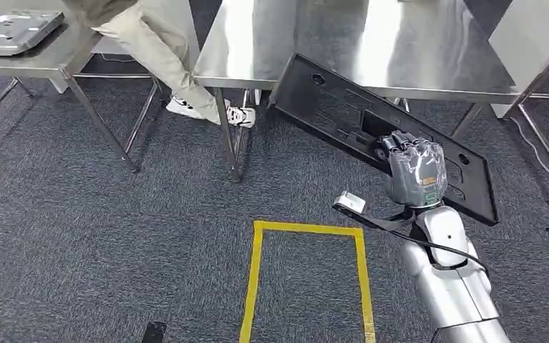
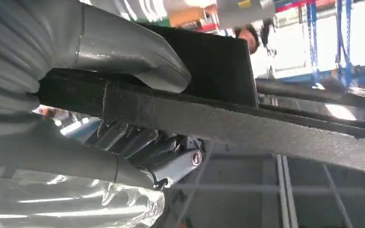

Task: Take the parts from the cabinet and place them on the table.

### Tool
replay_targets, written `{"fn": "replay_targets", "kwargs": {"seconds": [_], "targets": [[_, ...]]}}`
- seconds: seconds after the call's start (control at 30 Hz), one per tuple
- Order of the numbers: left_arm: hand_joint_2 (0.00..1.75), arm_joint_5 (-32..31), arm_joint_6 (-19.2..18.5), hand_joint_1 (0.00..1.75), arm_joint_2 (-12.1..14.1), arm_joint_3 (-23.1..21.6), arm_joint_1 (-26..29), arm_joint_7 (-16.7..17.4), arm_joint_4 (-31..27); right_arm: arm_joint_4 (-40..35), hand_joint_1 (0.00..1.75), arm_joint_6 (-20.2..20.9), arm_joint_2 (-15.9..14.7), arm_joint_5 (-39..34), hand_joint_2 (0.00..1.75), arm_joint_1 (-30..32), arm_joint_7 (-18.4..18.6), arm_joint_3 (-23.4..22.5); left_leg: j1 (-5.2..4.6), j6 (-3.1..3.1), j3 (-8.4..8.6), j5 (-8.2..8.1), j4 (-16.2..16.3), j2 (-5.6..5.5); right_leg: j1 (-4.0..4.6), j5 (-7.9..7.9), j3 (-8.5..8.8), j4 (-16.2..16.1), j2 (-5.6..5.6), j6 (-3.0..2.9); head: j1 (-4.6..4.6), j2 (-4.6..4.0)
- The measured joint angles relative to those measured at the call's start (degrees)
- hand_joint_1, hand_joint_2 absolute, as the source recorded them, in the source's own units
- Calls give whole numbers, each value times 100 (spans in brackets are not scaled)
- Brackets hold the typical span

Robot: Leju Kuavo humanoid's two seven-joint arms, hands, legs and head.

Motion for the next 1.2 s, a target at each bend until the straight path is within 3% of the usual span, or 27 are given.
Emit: {"fn": "replay_targets", "kwargs": {"seconds": [0.07, 0.17, 0.2, 0.27, 0.3, 0.33, 0.37, 0.4, 0.43, 0.47, 0.53, 0.57, 0.6, 0.63, 0.67, 0.73, 0.8, 0.83, 0.87, 0.9, 0.93, 0.97, 1.0, 1.03, 1.07, 1.1, 1.2], "targets": [[175, 2, 11, 0, 0, 0, 13, 7, 0, 0, 175, 0, 2, 7, 175, 16, 0, 0, 30, -10, 52, 10, 50, 14, -14, -53, 20, 8, -4, -108, -53, 0], [175, 2, 22, 0, 4, 0, 2, 7, 0, -2, 175, 0, 9, 24, 175, -5, 0, 0, 47, -112, -658, 315, 1156, 259, -10, -210, 254, -51, -17, -275, -77, 0], [175, 4, 22, 0, 4, 0, 10, 7, 0, 0, 175, 0, 17, 29, 175, 6, -2, 2, 48, -143, -941, 188, 1511, 283, 0, -273, 346, -76, -25, -287, -79, 0], [175, 9, 22, 0, 2, 0, 36, 7, 0, 2, 175, 0, 22, 31, 175, 21, -4, 13, 45, -138, -1384, -332, 1831, 283, 28, -423, 554, -107, -23, -305, -82, 0], [175, 9, 22, 0, 2, 0, 39, 9, 0, 2, 175, 0, 28, 31, 175, 21, -4, 13, 32, -101, -1503, -525, 1755, 283, 47, -518, 687, -117, -20, -308, -81, 0], [175, 9, 22, 0, 4, 0, 41, 9, 0, 2, 175, 0, 31, 31, 175, 21, -4, 13, 9, -50, -1535, -567, 1528, 282, 72, -620, 829, -128, -17, -318, -84, 0], [175, 9, 22, 0, 4, 0, 44, 7, 0, 2, 175, 2, 37, 31, 175, 21, -4, 13, -27, 39, -1509, -425, 1194, 280, 109, -711, 975, -138, -18, -318, -86, 0], [175, 9, 22, 0, 4, 0, 48, 7, 0, 2, 175, 2, 44, 31, 175, 20, -4, 13, -83, 164, -1467, -40, 787, 272, 145, -804, 1119, -160, -20, -321, -97, 0], [175, 11, 24, 0, 34, 0, 55, 9, 8, 8, 175, 5, 52, 31, 175, 50, -4, 13, -186, 373, -1423, 756, 331, 241, 92, -886, 1135, -218, -25, -332, -97, 0], [175, 15, 28, 0, 85, 0, 91, 13, 22, 31, 175, 7, 61, 31, 175, 37, -4, 20, -292, 480, -1394, 1520, 80, 82, 165, -973, 1305, -219, 24, -279, -9, 0], [175, 22, 33, 0, 50, -2, 77, 15, 20, 13, 175, 20, 88, 37, 175, 44, -9, 24, -322, 450, -1227, 1337, 21, 114, 177, -987, 1482, -403, 40, -233, -99, 0], [175, 15, 33, 0, 52, -2, 55, 15, 17, -2, 175, 20, 87, 35, 175, 24, -9, 20, -323, 477, -1168, 1284, -36, 130, 173, -882, 1483, -300, 38, -121, -85, 0], [175, 11, 33, 0, 50, -2, 34, 13, 13, -22, 175, 18, 81, 31, 175, -2, -9, 11, -320, 491, -1027, 1243, -92, 123, 222, -764, 1422, -153, 39, 0, -119, 0], [175, 11, 35, 0, 48, 0, 37, 13, 7, -26, 175, 18, 76, 35, 175, 0, -9, 11, -278, 489, -889, 1202, -186, 101, 184, -677, 1229, 228, 9, 16, -94, 0], [175, 11, 33, 0, 50, 0, 31, 13, 7, -26, 175, 20, 79, 33, 175, -3, -9, 13, -256, 558, -777, 1139, -243, 109, 199, -619, 899, 772, 10, -43, -104, 0], [175, 11, 31, 0, 30, 0, 29, 13, 7, -13, 175, 26, 81, 48, 175, 30, -9, 24, -225, 525, -586, 985, -292, 98, 188, -960, 345, 1387, 7, -136, -90, 0], [175, 17, 31, 0, 9, 0, 44, 15, 7, -11, 175, 33, 79, 48, 175, 40, -9, 24, -209, 463, -407, 819, -291, 62, 152, -1540, 12, 1367, 2, -195, -77, 0], [175, 22, 31, 0, 2, 0, 58, 15, 7, -11, 175, 35, 79, 50, 175, 40, -9, 24, -203, 441, -310, 739, -290, 47, 114, -1624, -58, 1161, -1, -107, -77, 0], [175, 22, 31, 0, 0, 0, 62, 15, 7, -11, 175, 42, 76, 50, 175, 40, -9, 24, -191, 410, -225, 662, -286, 33, 83, -1496, -63, 838, -6, -2, -79, 0], [175, 22, 31, 0, 0, 0, 62, 15, 7, -11, 175, 44, 76, 50, 175, 40, -9, 24, -175, 371, -142, 573, -264, 19, 42, -1085, -31, 358, -15, 183, -71, 0], [175, 22, 31, 0, 0, 0, 64, 15, 9, -7, 175, 48, 76, 50, 175, 43, -9, 24, -173, 330, -101, 487, -234, 8, -1, -446, -8, -79, -46, 376, -60, 0], [175, 22, 31, 0, 4, 0, 79, 15, 15, 11, 175, 55, 76, 50, 175, 54, -4, 28, -206, 282, -43, 406, -179, -10, 15, 113, 4, -206, -95, 468, -40, 0], [175, 24, 28, 0, 0, 0, 80, 15, 15, 15, 175, 64, 76, 53, 175, 38, -4, 31, -208, 253, -73, 357, -163, -14, 60, 94, 118, -209, -94, 219, -36, 0], [175, 33, 26, 0, 0, 0, 75, 22, 15, 7, 175, 79, 87, 64, 175, 46, -4, 35, -210, 230, -67, 326, -149, -3, 56, 154, 106, -205, -70, 97, -88, 0], [175, 35, 28, 0, 0, 0, 71, 22, 13, 4, 175, 77, 85, 66, 175, 30, -4, 35, -210, 211, -62, 296, -114, 2, 40, 132, 111, -194, -81, 11, -70, 0], [175, 35, 26, 0, 13, 0, 60, 22, 13, 0, 175, 77, 79, 66, 175, 4, -4, 35, -209, 212, -90, 295, -48, 1, -10, 122, 165, -194, -72, -6, -86, 0], [175, 35, 24, 0, 11, 0, 32, 20, 9, 0, 175, 79, 79, 66, 175, -26, 0, 33, -156, 62, -685, 266, 982, 228, -18, 11, 341, -216, -84, -153, -121, 0]]}}
